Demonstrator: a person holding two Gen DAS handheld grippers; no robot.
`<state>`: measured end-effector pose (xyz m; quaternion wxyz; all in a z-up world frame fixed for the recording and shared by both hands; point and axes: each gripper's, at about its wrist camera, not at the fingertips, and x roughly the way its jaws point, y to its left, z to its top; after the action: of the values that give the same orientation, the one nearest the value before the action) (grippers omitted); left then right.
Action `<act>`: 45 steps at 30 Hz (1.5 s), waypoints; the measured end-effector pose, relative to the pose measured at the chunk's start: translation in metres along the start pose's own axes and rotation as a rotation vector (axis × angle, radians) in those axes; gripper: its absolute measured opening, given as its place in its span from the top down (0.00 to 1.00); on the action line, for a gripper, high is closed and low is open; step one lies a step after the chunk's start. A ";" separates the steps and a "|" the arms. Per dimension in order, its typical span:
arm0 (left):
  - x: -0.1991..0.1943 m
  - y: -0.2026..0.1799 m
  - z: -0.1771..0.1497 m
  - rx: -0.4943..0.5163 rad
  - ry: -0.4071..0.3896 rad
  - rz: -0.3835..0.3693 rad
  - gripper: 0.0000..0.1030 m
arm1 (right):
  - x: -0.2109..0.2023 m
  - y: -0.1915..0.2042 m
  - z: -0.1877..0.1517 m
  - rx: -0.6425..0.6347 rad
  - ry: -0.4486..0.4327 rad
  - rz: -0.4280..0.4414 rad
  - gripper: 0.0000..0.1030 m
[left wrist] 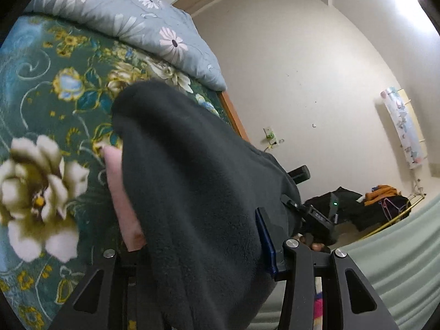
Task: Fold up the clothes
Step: 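Carry the folded jacket to the clothes stack and lower it on top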
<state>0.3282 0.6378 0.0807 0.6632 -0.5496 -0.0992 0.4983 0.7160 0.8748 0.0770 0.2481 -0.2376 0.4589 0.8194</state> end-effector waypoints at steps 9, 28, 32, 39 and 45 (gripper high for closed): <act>0.001 0.000 -0.027 0.054 0.049 0.104 0.50 | 0.018 -0.023 0.001 0.077 0.000 -0.076 0.45; -0.066 -0.099 -0.038 0.435 -0.165 0.298 0.39 | -0.046 0.109 -0.039 -0.371 -0.318 -0.394 0.38; -0.043 -0.115 -0.059 0.573 -0.117 0.365 0.39 | -0.028 0.134 -0.070 -0.431 -0.312 -0.372 0.38; -0.012 -0.097 -0.079 0.609 -0.060 0.436 0.39 | -0.011 0.126 -0.099 -0.378 -0.348 -0.359 0.38; -0.002 -0.083 -0.082 0.608 -0.050 0.454 0.38 | 0.007 0.115 -0.103 -0.345 -0.307 -0.368 0.38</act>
<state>0.4285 0.5928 0.1197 0.6662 -0.3231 0.1612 0.6525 0.6556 0.7347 0.0975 0.4152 -0.2288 0.2193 0.8527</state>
